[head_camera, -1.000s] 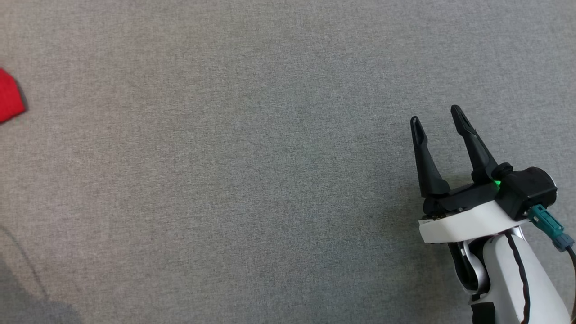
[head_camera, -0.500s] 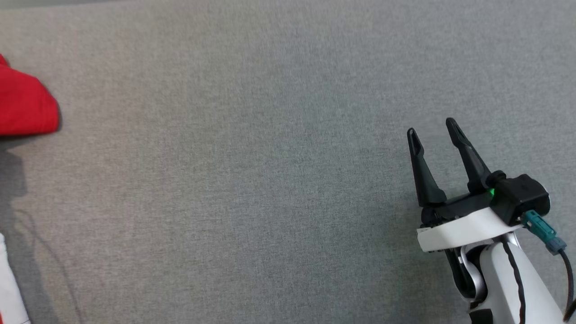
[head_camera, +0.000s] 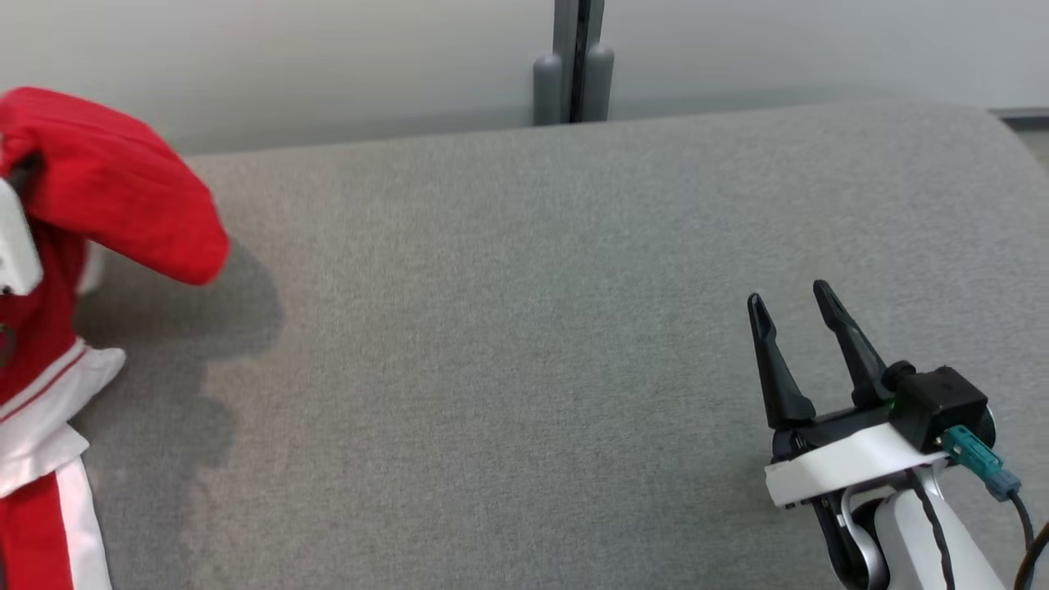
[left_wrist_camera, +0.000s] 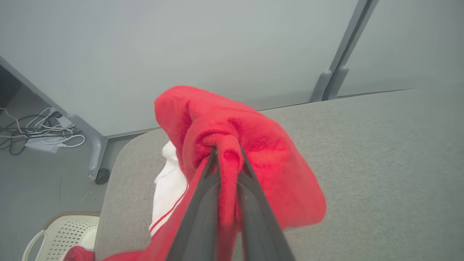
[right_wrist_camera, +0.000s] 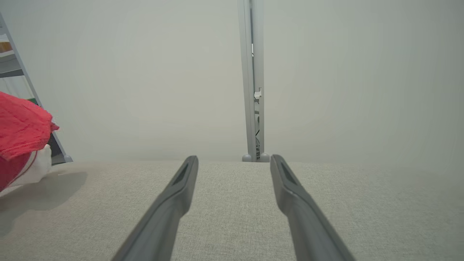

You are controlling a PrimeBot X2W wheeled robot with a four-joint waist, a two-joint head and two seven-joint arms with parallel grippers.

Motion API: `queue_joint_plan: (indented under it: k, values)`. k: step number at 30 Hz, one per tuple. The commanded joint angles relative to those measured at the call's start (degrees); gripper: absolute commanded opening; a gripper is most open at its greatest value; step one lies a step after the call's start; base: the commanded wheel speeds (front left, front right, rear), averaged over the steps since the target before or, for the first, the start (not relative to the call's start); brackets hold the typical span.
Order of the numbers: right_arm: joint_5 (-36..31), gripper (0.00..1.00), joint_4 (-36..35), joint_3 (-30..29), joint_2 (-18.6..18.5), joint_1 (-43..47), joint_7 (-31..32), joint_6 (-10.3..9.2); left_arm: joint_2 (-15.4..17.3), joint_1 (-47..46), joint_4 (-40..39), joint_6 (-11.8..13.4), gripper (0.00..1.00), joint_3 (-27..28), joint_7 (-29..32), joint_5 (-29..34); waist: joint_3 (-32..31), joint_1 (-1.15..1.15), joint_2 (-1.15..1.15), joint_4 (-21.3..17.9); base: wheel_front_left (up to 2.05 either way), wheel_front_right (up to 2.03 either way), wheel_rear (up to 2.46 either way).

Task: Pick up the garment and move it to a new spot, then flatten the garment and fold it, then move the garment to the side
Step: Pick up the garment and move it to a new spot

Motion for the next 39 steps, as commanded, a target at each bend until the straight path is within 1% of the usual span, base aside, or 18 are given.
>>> queue_joint_plan:
  k: [1, 5, 7, 13, 17, 19, 20, 21, 24, 25, 28, 32, 34, 35, 36, 38, 39]
  values:
    - [0.54, 1.0, 0.4, -0.19, -0.45, 1.15, -0.26, 0.13, -0.5, 1.93, -2.66, -0.09, 0.0, -0.99, 0.55, -1.26, -3.17, 0.0, 0.0, -1.4, 0.0, 0.0, 0.0]
    - [0.72, 1.0, 0.43, -0.6, -0.45, 2.21, -0.26, 0.13, -1.73, 4.95, -9.04, -0.06, 0.0, -2.46, 1.98, -2.71, -4.9, 0.0, 0.0, -3.1, 0.0, 0.0, 0.0]
    - [0.7, 1.0, 0.32, -0.95, -0.42, 2.61, -0.26, 0.13, -3.0, 6.36, -12.38, 0.57, 0.0, -3.02, 2.43, -3.35, -5.19, 0.0, 0.0, -4.05, 0.0, 0.0, 0.0]
    - [0.82, 1.0, -0.26, -1.77, -0.4, 1.86, -0.26, 0.13, -8.16, 8.98, -21.35, 3.74, 0.0, -5.53, 3.08, -3.44, -4.08, 0.0, 0.0, -7.4, 0.0, 0.0, 0.0]
    - [1.08, 1.0, -0.45, -1.66, -0.38, 1.39, -0.26, 0.13, -12.59, 9.28, -23.57, 5.39, 0.0, -7.47, 2.43, -3.0, -2.83, 0.0, 0.0, -10.11, 0.0, 0.0, 0.0]
    - [1.39, 1.0, -0.55, -1.46, -0.41, 0.79, -0.26, 0.13, -15.1, 9.11, -23.13, 6.06, 0.0, -8.35, 1.44, -2.74, -2.11, 0.0, 0.0, -11.55, 0.0, 0.0, 0.0]
    - [1.39, 1.0, -0.55, -1.46, -0.41, 0.79, -0.26, 0.13, -15.1, 9.11, -23.13, 6.06, 0.0, -8.35, 1.44, -2.74, -2.11, 0.0, 0.0, -11.55, 0.0, 0.0, 0.0]
    - [1.61, 1.0, -0.67, -0.99, -0.39, 0.25, -0.26, 0.13, -17.54, 8.76, -21.8, 6.56, 0.0, -9.09, 0.19, -2.42, -1.23, 0.0, 0.0, -12.96, 0.0, 0.0, 0.0]
    - [2.17, 1.0, -0.96, -0.31, -0.39, -0.2, -0.26, 0.13, -20.82, 7.77, -18.65, 6.43, 0.0, -10.36, -2.25, -1.5, 0.13, 0.0, 0.0, -14.6, 0.0, 0.0, 0.0]
    - [2.17, 1.0, -0.96, -0.31, -0.39, -0.2, -0.26, 0.13, -20.82, 7.77, -18.65, 6.43, 0.0, -10.36, -2.25, -1.5, 0.13, 0.0, 0.0, -14.6, 0.0, 0.0, 0.0]
    - [2.51, 1.0, -1.28, -0.04, -0.42, -0.93, -0.26, 0.13, -24.65, 6.56, -14.63, 5.56, 0.0, -11.29, -4.89, -1.26, 1.47, 0.0, 0.0, -15.55, 0.0, 0.0, 0.0]
    - [2.5, 1.0, -1.18, 0.13, -0.42, -1.08, -0.26, 0.13, -28.91, 4.53, -8.56, 3.76, 0.0, -13.3, -7.62, -0.38, 2.64, 0.0, 0.0, -15.82, 0.0, 0.0, 0.0]
    - [2.37, 1.0, -1.02, 0.14, -0.41, -1.44, -0.26, 0.13, -30.54, 3.56, -5.43, 2.99, 0.0, -14.21, -8.47, -0.02, 2.97, 0.0, 0.0, -15.68, 0.0, 0.0, 0.0]
    - [2.29, 1.0, -0.94, 0.14, -0.4, -1.59, -0.26, 0.13, -31.13, 3.1, -4.01, 2.67, 0.56, -14.57, -8.93, -0.18, 3.1, 0.0, 0.0, -15.54, 0.0, 0.0, 0.0]
    - [2.21, 1.0, -0.82, 0.13, -0.4, -1.7, -0.26, 0.13, -31.75, 2.68, -2.84, 2.34, 1.0, -14.88, -9.39, -0.4, 3.2, 0.0, 0.0, -15.36, 0.0, 0.0, 0.0]
    - [1.99, 1.0, -0.63, -0.11, -0.42, -1.88, -0.26, 0.13, -32.63, 2.3, -0.99, 1.63, 1.0, -15.62, -10.49, -0.78, 3.24, 0.0, 0.0, -14.7, 0.0, 0.0, 0.0]
    - [1.64, 1.0, -0.49, -0.49, -0.41, -1.79, -0.26, 0.13, -33.14, 1.76, 0.17, 0.99, 1.0, -16.14, -12.05, -0.79, 3.07, 0.0, 0.0, -13.71, 0.0, 0.0, 0.0]
